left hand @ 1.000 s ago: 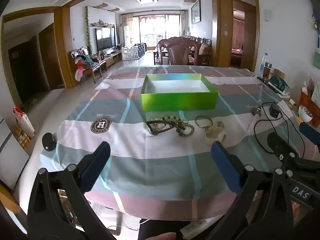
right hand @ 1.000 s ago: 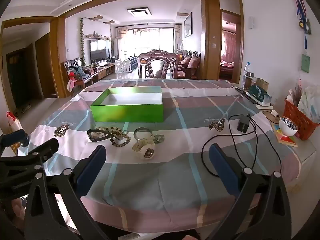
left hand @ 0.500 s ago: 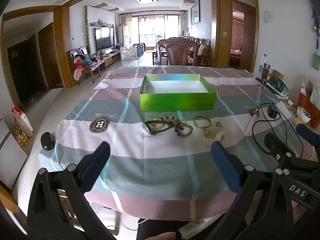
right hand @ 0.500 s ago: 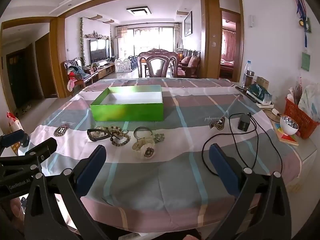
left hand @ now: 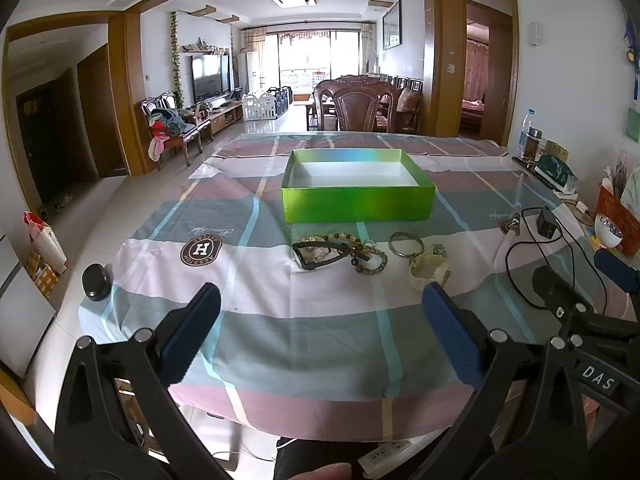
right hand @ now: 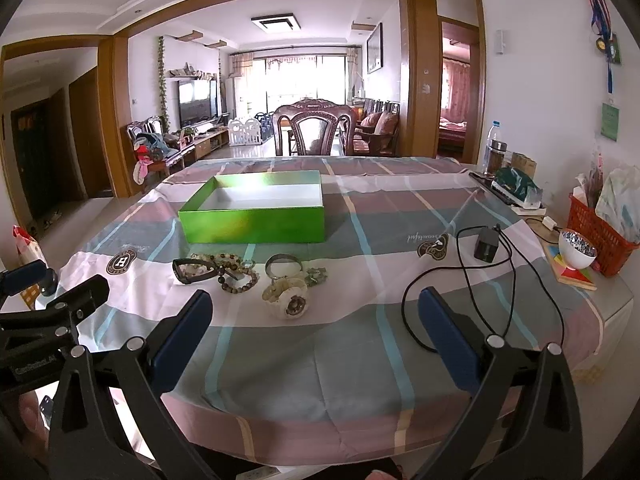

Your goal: Organize jewelry

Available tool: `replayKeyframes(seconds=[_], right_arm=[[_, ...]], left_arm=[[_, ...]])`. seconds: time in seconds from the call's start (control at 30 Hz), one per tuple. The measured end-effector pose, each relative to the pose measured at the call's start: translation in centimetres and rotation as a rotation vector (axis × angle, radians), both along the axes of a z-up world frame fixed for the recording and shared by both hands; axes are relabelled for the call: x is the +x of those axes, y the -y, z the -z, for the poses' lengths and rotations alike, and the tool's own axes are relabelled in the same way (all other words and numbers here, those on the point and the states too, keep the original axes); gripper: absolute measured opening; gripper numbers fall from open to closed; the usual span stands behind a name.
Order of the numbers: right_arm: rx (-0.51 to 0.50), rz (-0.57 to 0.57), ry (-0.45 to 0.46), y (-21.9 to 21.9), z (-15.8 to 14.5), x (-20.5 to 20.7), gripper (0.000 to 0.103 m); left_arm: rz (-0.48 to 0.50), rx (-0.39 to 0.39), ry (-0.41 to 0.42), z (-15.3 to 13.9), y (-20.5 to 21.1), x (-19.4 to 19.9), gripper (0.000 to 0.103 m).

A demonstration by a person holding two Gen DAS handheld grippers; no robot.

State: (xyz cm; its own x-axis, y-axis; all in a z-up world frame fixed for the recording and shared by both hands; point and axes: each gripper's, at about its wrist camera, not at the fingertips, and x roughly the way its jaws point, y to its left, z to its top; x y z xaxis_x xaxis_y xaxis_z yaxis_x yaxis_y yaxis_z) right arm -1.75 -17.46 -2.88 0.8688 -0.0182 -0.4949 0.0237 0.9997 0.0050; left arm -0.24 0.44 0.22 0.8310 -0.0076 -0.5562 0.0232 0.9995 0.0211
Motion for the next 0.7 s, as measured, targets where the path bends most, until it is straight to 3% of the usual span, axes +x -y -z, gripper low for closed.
replayKeyframes(seconds=[0.7], right_arm=[[0.005, 0.003, -0.001, 0.54, -0.18, 0.08, 0.1]], left_arm=[[0.004, -0.004, -0.003, 0.15, -0.01, -0.18, 0.099]])
